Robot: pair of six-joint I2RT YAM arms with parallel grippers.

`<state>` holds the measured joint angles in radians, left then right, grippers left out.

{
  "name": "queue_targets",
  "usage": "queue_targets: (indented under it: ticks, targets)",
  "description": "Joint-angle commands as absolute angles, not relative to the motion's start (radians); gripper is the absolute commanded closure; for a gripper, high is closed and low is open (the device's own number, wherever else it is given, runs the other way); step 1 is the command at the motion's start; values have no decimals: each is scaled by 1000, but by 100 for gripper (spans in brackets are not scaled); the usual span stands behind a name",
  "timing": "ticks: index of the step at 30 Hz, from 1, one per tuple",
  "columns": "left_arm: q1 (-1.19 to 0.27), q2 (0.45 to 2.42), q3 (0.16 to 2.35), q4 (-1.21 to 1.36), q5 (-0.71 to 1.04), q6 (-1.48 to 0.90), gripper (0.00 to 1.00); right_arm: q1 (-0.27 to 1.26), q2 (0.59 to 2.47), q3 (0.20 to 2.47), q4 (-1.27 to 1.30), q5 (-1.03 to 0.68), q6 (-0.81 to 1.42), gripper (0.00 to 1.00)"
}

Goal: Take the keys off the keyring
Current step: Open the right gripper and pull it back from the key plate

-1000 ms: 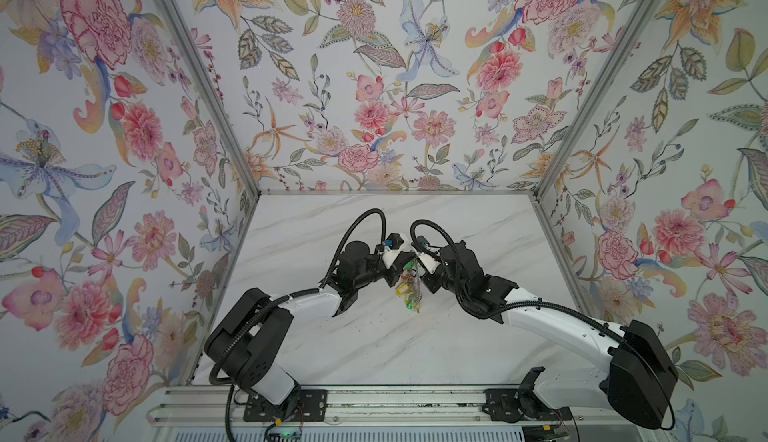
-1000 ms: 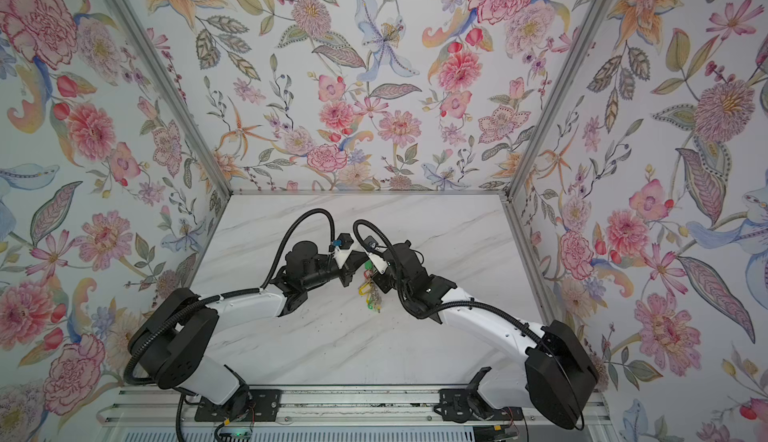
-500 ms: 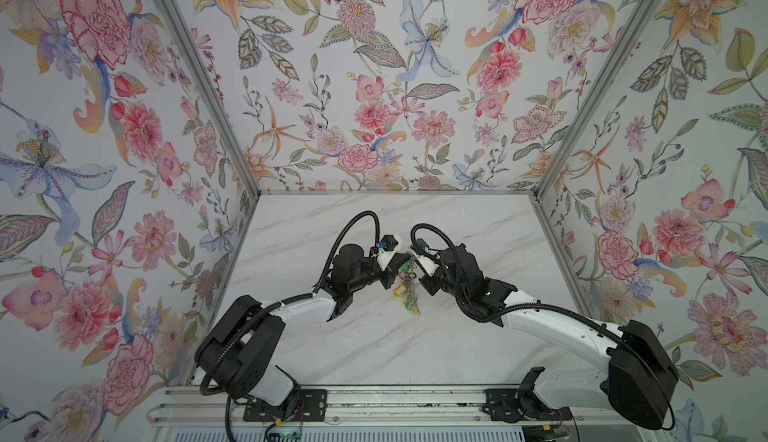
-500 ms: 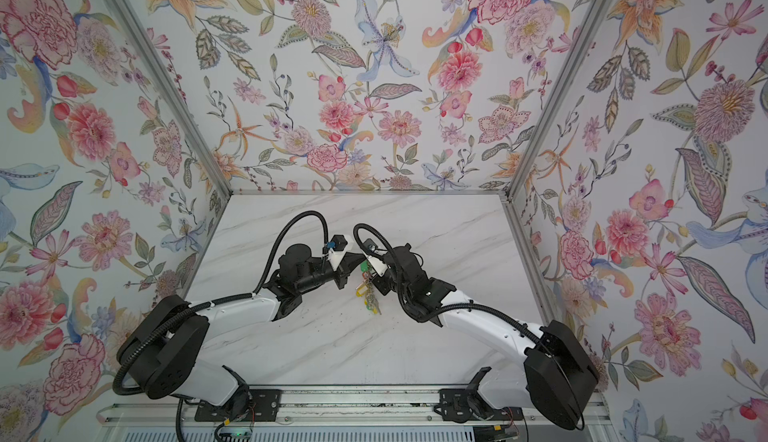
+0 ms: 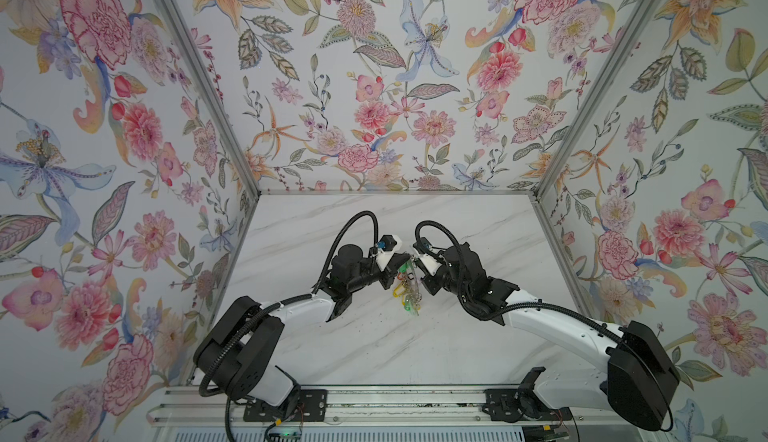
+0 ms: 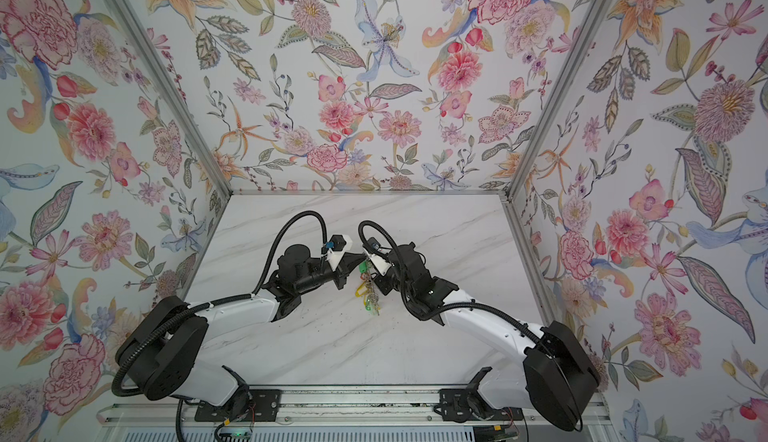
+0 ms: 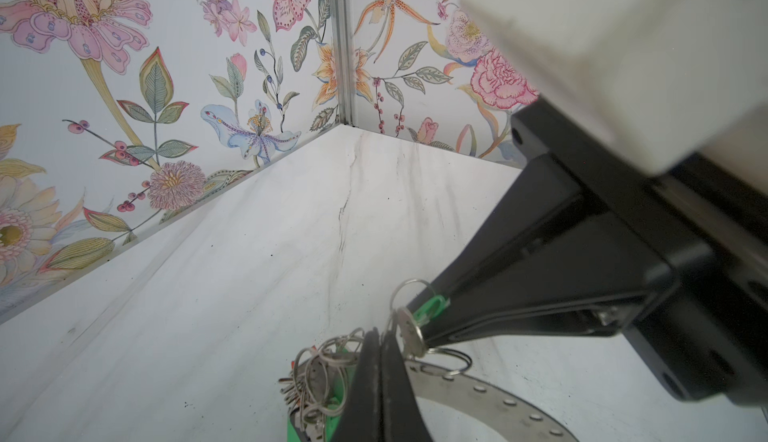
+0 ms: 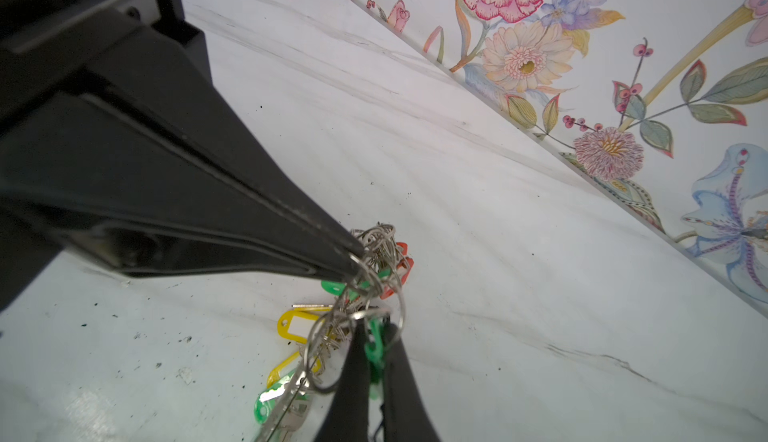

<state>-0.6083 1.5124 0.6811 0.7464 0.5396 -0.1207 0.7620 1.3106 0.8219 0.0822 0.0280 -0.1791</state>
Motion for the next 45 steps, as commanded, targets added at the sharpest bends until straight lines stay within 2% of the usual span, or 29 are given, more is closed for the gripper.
queue_targets:
  ticks: [1, 4, 8, 14, 22, 33, 39, 45]
  targets:
    - [-552, 1519, 677, 760, 410, -104, 100, 713, 1293, 850, 26, -132, -117, 90]
    - [-554, 1504, 663, 745, 423, -80, 100, 657, 1285, 854, 31, -259, -71, 80]
    - [-552, 1502, 667, 698, 458, -41, 100, 553, 1261, 838, 64, -448, -4, 72]
    - [-553, 1511, 695, 641, 552, -8, 100, 450, 1303, 827, 157, -650, 111, 69]
    - [-553, 1482, 741, 542, 633, 25, 100, 432, 1479, 860, 227, -861, 198, 68]
    - [-549, 1510, 762, 584, 630, -16, 100, 542, 1518, 858, 207, -858, 200, 69]
    - [-549, 1548, 780, 624, 662, -49, 100, 500, 1475, 838, 234, -877, 224, 68]
    - [-547, 1550, 778, 614, 687, -42, 100, 423, 1430, 815, 183, -732, 194, 65]
